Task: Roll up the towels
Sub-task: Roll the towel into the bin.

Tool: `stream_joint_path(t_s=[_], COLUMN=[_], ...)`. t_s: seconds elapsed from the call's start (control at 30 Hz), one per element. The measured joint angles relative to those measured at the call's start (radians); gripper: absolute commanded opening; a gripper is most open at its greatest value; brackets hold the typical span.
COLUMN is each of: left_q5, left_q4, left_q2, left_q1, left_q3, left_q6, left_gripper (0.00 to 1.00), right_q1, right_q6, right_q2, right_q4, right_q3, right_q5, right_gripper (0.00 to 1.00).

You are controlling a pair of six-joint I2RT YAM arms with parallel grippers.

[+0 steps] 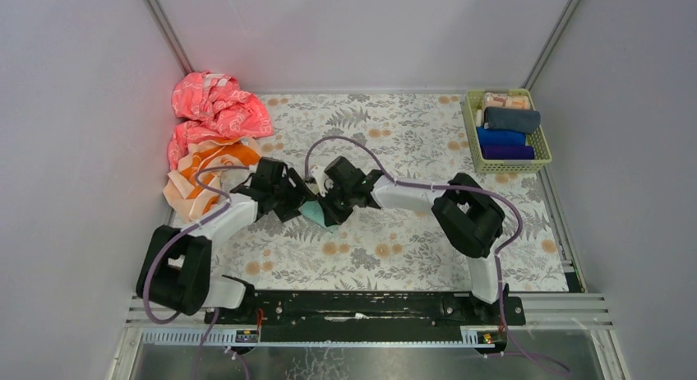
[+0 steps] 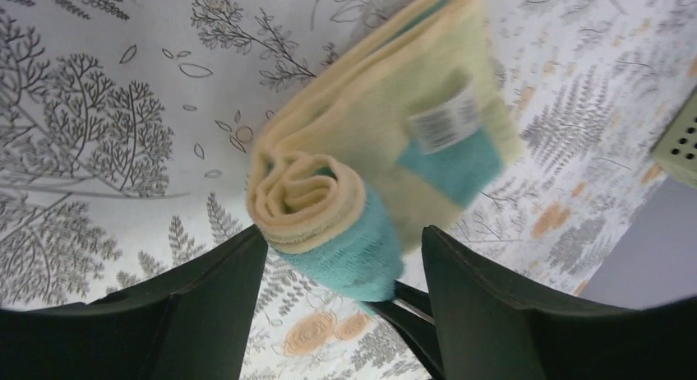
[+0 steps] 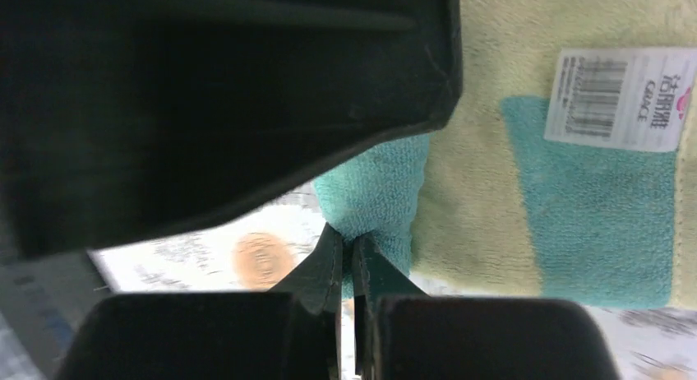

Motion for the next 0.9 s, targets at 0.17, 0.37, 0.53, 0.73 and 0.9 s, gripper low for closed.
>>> stream_joint_path(t_s=[0.17, 0.37, 0.53, 0.73, 0.9], left_q5=[-0.015, -0.013, -0.008, -0.009, 0.004], left_q4=[-0.057, -0.084, -0.099, -0.079, -0.028], left_q2=[-0.138, -0.203, -0.170, -0.048, 0.036], left_q1=[0.008, 0.008, 0.008, 0.008, 0.008], left_q3=[-0.009, -0.042, -0.054, -0.053, -0.037], left_q6=[0.000, 0.000, 0.000, 0.016, 0.028], left_gripper=[0.71, 0.71, 0.67, 0.54, 0.48], right_q1=[-0.094, -0.196, -0.232, -0.240, -0.240], right_q6=[0.189, 0.413, 0.514, 0.540, 0.515], right_q2=[0.026, 0.132, 0.180, 0.199, 0.181], right_q4=[0.062, 0.194, 0.253, 0.255, 0.214], right_q3=[-0.018, -0.040, -0.045, -0.037, -0.031], right_q5=[-0.318, -0.589, -0.688, -0.714, -0.666], right_gripper=[0.00, 0.00, 0.00, 0.04, 0.20])
